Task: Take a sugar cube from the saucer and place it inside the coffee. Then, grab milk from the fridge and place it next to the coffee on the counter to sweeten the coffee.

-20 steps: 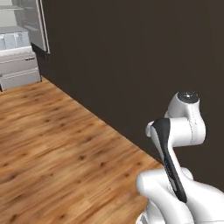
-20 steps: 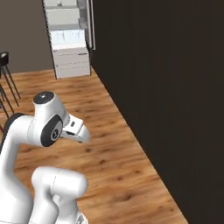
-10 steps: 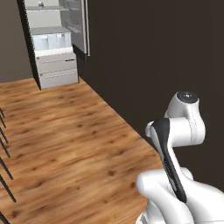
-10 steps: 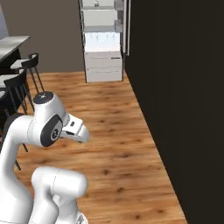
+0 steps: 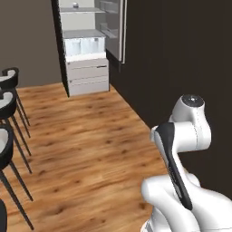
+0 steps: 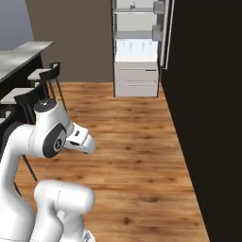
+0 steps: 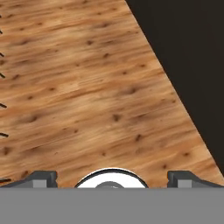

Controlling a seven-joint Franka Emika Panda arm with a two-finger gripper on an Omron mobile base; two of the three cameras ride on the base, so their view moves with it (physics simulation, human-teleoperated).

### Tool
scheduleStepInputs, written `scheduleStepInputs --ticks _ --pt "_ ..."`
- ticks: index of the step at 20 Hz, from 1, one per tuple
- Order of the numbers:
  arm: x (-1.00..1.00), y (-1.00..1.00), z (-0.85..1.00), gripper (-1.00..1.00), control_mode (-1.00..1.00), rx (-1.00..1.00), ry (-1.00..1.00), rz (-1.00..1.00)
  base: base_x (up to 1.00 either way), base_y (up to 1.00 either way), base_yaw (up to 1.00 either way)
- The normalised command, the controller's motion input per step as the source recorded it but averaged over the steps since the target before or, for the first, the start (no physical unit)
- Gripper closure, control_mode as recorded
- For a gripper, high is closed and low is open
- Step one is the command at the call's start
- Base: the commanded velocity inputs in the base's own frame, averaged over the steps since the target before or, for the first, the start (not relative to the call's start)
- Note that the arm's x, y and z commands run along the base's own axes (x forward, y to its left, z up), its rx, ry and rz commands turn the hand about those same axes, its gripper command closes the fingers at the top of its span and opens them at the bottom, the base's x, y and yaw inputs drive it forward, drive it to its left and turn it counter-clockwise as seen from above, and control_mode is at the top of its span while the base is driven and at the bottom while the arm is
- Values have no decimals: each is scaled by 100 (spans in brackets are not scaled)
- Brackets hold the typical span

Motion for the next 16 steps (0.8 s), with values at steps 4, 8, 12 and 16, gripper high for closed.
scheduleStepInputs --ticks 4,8,12,16 --pt "0 0 0 -100 100 0 0 0 100 -32 10" --pt "0 0 0 -100 100 0 0 0 100 -42 2" --pt "0 0 0 -100 100 0 0 0 100 -35 0" --pt "0 0 0 -100 100 0 0 0 100 -29 1"
